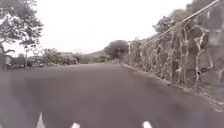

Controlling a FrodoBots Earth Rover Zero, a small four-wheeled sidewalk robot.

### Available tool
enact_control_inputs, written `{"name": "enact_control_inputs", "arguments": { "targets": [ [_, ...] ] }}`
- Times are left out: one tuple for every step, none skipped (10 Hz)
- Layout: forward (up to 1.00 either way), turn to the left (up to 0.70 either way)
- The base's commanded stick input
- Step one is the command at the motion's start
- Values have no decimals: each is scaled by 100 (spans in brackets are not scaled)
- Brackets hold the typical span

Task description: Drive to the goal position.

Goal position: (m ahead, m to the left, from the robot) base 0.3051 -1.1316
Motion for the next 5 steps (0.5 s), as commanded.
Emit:
{"name": "enact_control_inputs", "arguments": {
  "targets": [
    [100,0],
    [100,0],
    [100,0],
    [100,0],
    [100,0]
  ]
}}
